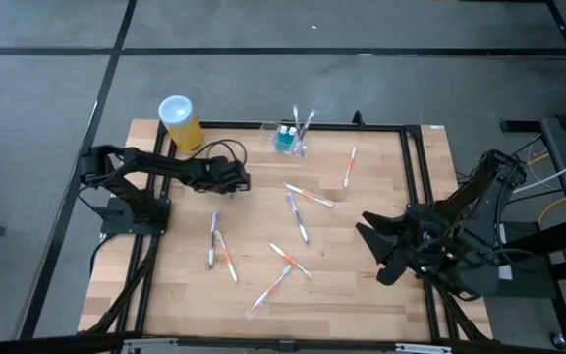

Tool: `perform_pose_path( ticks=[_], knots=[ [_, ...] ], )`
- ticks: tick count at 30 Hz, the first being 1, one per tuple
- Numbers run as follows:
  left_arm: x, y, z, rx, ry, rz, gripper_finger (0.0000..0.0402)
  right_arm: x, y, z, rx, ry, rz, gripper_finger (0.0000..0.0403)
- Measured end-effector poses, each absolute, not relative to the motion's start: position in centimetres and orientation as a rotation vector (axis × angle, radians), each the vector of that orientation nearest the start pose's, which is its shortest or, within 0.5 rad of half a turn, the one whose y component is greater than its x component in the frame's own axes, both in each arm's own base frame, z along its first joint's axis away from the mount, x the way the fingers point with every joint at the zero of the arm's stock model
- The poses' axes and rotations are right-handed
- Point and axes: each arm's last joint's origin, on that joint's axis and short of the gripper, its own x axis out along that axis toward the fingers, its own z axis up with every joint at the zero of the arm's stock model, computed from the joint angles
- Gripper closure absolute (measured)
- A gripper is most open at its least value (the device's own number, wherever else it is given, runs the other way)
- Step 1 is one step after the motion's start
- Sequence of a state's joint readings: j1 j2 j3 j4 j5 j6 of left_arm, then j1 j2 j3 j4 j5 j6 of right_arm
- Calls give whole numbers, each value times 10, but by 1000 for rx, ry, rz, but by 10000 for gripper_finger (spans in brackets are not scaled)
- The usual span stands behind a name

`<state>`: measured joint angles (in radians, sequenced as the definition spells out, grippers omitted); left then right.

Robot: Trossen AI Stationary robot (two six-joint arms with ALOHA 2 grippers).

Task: Pick & Place toothbrushing station
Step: Put the purple toothbrush into the right section of the transparent organizer

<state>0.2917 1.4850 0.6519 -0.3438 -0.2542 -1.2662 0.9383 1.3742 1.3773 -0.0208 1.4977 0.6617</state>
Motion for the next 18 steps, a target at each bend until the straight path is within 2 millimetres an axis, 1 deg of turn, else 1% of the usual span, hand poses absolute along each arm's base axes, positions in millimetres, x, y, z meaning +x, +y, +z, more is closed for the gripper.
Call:
perform_pose_path(
  ticks=[3,6,9,11,13,15,18],
  knots=[
    [244,71,163,-1070,583,932,385,194,200,415,597,-121,-492,195],
    [252,63,184,-1006,467,773,385,186,179,409,612,-38,-464,205],
    [261,51,213,-911,330,508,385,174,159,410,608,27,-456,213],
    [267,42,229,-862,244,332,385,168,147,412,596,67,-444,216],
    [270,35,242,-841,155,202,385,166,138,415,588,96,-430,218],
    [272,30,254,-835,58,124,385,166,128,418,569,121,-418,218],
    [273,25,265,-839,-43,76,385,170,115,416,548,149,-424,218]
  ],
)
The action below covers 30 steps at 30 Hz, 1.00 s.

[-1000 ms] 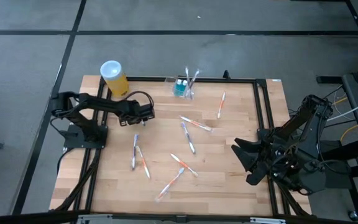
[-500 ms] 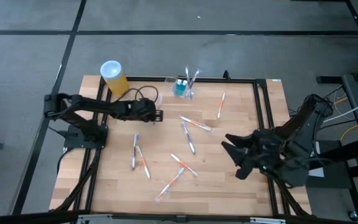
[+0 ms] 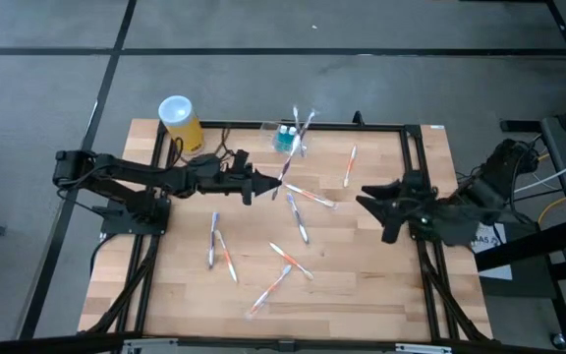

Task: Pick & Place toothbrushing station
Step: Put the purple toothbrush into the right section of the transparent organizer

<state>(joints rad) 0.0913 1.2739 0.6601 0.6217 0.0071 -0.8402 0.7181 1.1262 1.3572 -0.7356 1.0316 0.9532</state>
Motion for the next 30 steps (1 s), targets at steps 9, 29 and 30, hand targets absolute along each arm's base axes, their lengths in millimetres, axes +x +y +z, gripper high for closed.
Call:
perform_pose_path(
  ticks=[9,29,30],
  knots=[
    [288,13,290,-779,-99,7,385,203,82,395,594,-63,-273,218],
    [301,0,298,-789,-96,-31,385,258,9,347,675,-135,-109,218],
    [302,0,297,-790,-93,-30,385,260,7,346,675,-138,-106,218]
  ],
)
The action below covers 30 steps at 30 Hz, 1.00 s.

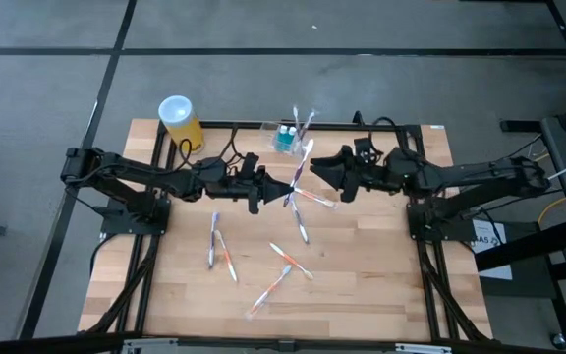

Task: Pick & Place toothbrushing station
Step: Put the purple toothbrush into the right section of the transparent organizer

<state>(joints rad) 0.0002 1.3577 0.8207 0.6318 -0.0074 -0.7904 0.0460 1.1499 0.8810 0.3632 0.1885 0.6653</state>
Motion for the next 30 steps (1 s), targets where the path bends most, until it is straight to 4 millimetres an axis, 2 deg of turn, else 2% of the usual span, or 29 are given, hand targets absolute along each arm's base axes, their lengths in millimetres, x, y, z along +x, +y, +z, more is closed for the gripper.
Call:
perform_pose_path(
  ticks=[7,13,16,19,20,25,30],
  knots=[
    [303,0,294,-801,-85,-28,385,273,-9,340,677,-156,-73,220],
    [305,0,292,-808,-78,-29,385,285,-15,336,672,-173,-28,248],
    [305,0,294,-808,-85,-35,385,290,-18,339,653,-172,-17,293],
    [304,0,294,-804,-93,-28,385,293,-18,346,612,-183,4,372],
    [304,1,294,-800,-96,-26,381,293,-18,348,600,-189,7,385],
    [304,5,292,-799,-74,29,345,294,-21,355,552,-195,-13,389],
    [298,14,274,-804,104,169,321,290,-39,363,524,-241,-63,389]
  ],
)
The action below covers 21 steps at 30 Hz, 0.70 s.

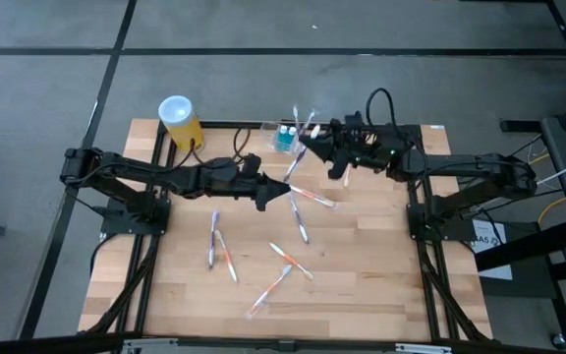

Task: Pick & Place toothbrushing station
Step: Put the purple toothbrush into the right section of the transparent organizer

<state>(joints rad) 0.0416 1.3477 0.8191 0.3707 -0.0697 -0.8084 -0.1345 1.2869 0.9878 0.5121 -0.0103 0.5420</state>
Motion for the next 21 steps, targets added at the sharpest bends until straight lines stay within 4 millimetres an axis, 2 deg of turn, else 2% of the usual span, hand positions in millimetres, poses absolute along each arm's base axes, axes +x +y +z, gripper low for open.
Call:
perform_pose_path(
  ticks=[4,7,11,15,21],
  knots=[
    [287,20,273,-787,179,271,302,282,-57,366,505,-250,-84,389],
    [280,19,277,-761,190,285,287,274,-75,366,471,-224,-153,389],
    [265,14,295,-724,134,277,273,268,-102,355,434,-144,-236,389],
    [244,3,316,-618,66,286,268,266,-128,343,396,-71,-266,389],
    [192,-15,358,-474,-137,340,273,262,-169,318,368,26,-318,389]
  ],
)
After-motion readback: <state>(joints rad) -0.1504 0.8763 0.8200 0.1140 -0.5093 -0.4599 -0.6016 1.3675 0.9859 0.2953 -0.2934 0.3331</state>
